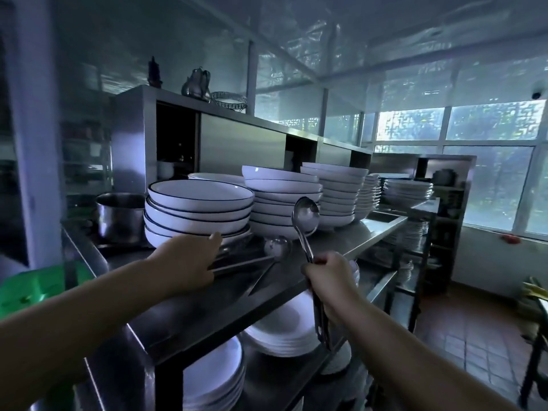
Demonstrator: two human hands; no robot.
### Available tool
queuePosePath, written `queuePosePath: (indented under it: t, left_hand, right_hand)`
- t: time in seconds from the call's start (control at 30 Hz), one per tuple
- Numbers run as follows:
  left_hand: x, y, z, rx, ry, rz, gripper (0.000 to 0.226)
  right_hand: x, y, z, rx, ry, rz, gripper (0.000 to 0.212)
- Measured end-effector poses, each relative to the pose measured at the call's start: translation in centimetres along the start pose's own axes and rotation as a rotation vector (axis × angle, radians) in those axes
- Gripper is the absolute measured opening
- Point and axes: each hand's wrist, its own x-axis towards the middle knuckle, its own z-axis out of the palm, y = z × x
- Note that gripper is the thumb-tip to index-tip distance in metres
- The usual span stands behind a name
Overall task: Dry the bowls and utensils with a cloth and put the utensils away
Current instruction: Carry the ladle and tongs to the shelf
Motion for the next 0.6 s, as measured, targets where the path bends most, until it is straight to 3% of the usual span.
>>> queuePosePath:
  t: [0.23, 0.33, 0.4, 0.5, 0.6]
  left_hand:
    - [-0.3, -0.5, 0.8, 0.036, -0.151, -0.009, 0.045]
    - [0.2, -0.1, -0.1, 0.045, -0.062, 0.022, 0.038]
    - [1.0, 0.9, -1.0, -0.166, 0.052, -0.013, 0.029]
    - [2.6, 3.2, -2.1, -0.675, 0.118, -0.135, 0.018]
    - [4.0, 5.1, -2.5, -0.990, 0.043, -0.222, 0.034]
  right_hand:
    - [0.7, -0.3, 1.9, 0.084, -0.089, -0.006, 0.017]
    - [0.6, -0.9, 2.7, 0.076, -0.108, -0.025, 0.018]
    - [0.3, -1.3, 3.2, 0.104, -0.127, -0.061, 0.020]
    - [-0.2, -2.2, 4.1, 0.182, -0.125, -0.040, 0.018]
    - [-0.4, -3.0, 5.0, 0.161, -0.124, -0.075, 0.013]
